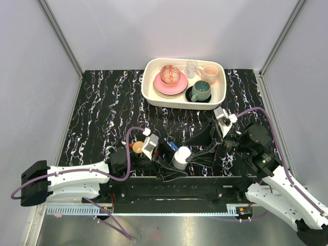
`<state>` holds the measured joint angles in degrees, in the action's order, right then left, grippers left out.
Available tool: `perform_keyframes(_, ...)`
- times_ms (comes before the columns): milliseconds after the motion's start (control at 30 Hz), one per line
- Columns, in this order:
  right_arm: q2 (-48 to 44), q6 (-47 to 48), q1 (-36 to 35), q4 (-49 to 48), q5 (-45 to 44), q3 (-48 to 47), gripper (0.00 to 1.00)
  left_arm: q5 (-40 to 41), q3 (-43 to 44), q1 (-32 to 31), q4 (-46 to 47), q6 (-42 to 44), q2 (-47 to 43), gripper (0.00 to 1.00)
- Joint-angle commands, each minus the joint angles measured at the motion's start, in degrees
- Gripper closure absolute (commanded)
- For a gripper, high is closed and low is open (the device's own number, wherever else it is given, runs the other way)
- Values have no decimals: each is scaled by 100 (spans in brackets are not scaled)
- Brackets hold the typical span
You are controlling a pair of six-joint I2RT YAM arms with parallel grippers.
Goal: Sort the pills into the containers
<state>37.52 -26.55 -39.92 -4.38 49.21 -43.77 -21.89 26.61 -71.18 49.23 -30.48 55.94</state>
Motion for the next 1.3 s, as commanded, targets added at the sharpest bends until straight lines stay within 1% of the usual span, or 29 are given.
perform_keyframes(0, -113, 228, -7, 183, -157, -26, 21, -70, -7, -10, 377, 95, -162, 100)
perform_keyframes(200, -245, 281, -7, 412, -105, -360, 19, 106, -77, -10, 271, 112, -286, 100)
perform_keyframes(233, -254, 325, -16, 612, -131, -413, 19, 149, -94, -10, 254, 121, -312, 100)
perform_keyframes(333, -280, 457, -16, 886, -420, -589, 17, 246, -104, -10, 192, 156, -382, 100)
perform_keyframes(500, -201, 273, -7, 1001, -1299, -905, 13, 562, -42, -10, -220, 209, -461, 100)
perform_keyframes(533, -175, 238, -16, 1018, -1431, -966, 11, 798, -16, -10, -326, 226, -470, 100)
perform_keyframes(667, -17, -156, -16, 1018, -2553, -1090, 11, 1555, 335, -10, -1396, 385, -488, 100)
perform_keyframes(733, 10, -280, -16, 992, -2854, -1029, 11, 1853, 397, -10, -1530, 402, -470, 100)
perform_keyframes(800, 45, -404, -16, 948, -3127, -985, 12, 1977, 468, -10, -1671, 411, -470, 100)
perform_keyframes(900, 133, -536, -16, 948, -3216, -914, 14, 2171, 582, -10, -1882, 464, -453, 100)
perform_keyframes(967, 229, -658, -16, 948, -3199, -879, 15, 2163, 687, -10, -2022, 516, -435, 100)
perform_keyframes(1000, 256, -694, -24, 948, -3190, -862, 15, 2311, 714, -10, -2066, 543, -426, 100)
perform_keyframes(1100, 318, -826, -24, 878, -3076, -774, 15, 2417, 828, -10, -2312, 587, -391, 100)
perform_keyframes(1267, 335, -940, -60, 790, -2944, -650, 16, 2479, 837, -10, -2374, 587, -365, 100)
